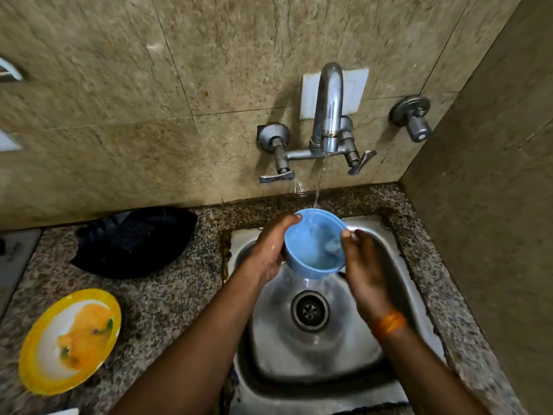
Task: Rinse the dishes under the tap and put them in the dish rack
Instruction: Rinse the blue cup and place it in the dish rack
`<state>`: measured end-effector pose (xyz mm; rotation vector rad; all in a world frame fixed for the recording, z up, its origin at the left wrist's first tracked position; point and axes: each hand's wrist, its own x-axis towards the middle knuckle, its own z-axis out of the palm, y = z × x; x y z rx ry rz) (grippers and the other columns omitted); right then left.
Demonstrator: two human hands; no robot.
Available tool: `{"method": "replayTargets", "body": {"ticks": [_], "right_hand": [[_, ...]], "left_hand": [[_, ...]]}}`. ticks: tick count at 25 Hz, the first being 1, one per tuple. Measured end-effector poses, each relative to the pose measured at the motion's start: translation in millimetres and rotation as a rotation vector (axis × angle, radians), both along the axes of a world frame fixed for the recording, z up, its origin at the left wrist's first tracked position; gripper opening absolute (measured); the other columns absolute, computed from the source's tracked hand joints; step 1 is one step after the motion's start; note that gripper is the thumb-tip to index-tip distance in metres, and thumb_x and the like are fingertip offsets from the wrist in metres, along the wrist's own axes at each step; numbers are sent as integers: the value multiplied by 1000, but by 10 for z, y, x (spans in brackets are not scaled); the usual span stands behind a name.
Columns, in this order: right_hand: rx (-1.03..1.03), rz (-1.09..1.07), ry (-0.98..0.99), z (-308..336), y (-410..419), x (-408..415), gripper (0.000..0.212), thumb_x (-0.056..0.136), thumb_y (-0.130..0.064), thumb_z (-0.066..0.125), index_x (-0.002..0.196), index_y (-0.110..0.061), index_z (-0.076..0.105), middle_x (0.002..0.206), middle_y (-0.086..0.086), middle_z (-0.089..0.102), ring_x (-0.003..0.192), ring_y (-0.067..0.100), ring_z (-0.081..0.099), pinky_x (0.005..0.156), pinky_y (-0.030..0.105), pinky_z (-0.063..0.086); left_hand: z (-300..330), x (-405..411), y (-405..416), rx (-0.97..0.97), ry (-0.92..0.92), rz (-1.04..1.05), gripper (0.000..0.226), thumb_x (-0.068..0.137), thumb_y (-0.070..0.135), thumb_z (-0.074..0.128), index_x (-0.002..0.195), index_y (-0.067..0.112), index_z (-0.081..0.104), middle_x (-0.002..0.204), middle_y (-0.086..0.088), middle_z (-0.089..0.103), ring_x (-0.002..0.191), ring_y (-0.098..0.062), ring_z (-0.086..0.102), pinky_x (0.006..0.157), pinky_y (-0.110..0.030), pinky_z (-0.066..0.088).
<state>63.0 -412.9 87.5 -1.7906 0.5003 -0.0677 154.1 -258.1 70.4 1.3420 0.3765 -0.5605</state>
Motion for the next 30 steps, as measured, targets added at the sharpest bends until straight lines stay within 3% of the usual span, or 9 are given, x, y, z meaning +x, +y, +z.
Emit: {"method": "replayTargets", "body": {"ticks": [2, 4, 6, 9, 12, 19, 22, 25, 30], "right_hand": [[-697, 174, -325, -104, -6, -194, 48, 102, -48, 54, 136, -15, 57, 135, 8, 55, 125, 21, 53, 97, 22, 41], [-851, 459, -478, -249, 17, -280, 32, 100, -41, 58, 115, -14, 68, 122, 9, 63, 119, 28, 57, 100, 36, 45], [-641, 501, -433, -428, 101, -350, 22, 101, -40, 54, 92, -22, 64, 97, -2, 66, 98, 21, 64, 83, 31, 48], [137, 145, -168, -456, 182, -252, 31, 99, -49, 54, 97, -23, 71, 90, -3, 75, 84, 14, 71, 72, 36, 58], [614, -69, 242, -452, 54, -64, 39, 98, -57, 52, 109, -27, 75, 97, 3, 80, 83, 24, 78, 64, 51, 62], [768, -37, 493, -455, -21, 112, 43, 97, -48, 52, 93, -16, 79, 89, 12, 79, 69, 30, 77, 51, 43, 61], [553, -47, 467, -397, -82, 271, 39, 97, -50, 55, 104, -17, 75, 89, 7, 79, 74, 24, 76, 58, 33, 60], [175, 37, 359, -261, -141, 537, 41, 101, -53, 52, 114, -19, 72, 113, 7, 75, 103, 25, 67, 88, 45, 57], [-738, 357, -48, 68, 250, 656, 76, 102, -64, 18, 131, -7, 59, 135, 19, 60, 131, 37, 52, 110, 48, 40]], "left_hand": [[-35, -59, 81, 74, 0, 52, 28, 88, 39, 63, 103, 18, 74, 107, -18, 77, 94, -31, 69, 82, -39, 51], [-61, -152, 128, 112, 43, 39, 38, 86, 49, 62, 101, 17, 77, 104, -15, 79, 95, -31, 73, 89, -44, 56], [-89, -233, 132, 176, 53, 23, 50, 78, 68, 63, 94, 24, 80, 89, -1, 81, 86, -18, 78, 83, -40, 60], [-114, -296, 117, 227, -50, -63, 39, 85, 79, 48, 94, 54, 76, 90, 19, 79, 81, 0, 74, 73, -30, 54], [-122, -347, 198, 225, -105, -42, 34, 90, 68, 51, 106, 52, 76, 107, 11, 78, 97, -14, 74, 78, -37, 61], [-194, -397, 341, 110, -33, -39, 27, 103, 15, 53, 120, 15, 73, 113, -10, 76, 97, -25, 70, 80, -38, 56], [-170, -382, 387, 28, -84, -94, 28, 94, -1, 62, 120, 2, 72, 109, -14, 74, 98, -28, 69, 90, -46, 56], [-91, -345, 187, 150, -221, -75, 25, 88, -9, 66, 112, -4, 71, 100, -16, 74, 88, -23, 65, 74, -28, 53], [50, -98, -182, 287, -401, -33, 15, 99, 5, 58, 100, -4, 69, 102, -26, 73, 96, -34, 67, 88, -51, 54]]}}
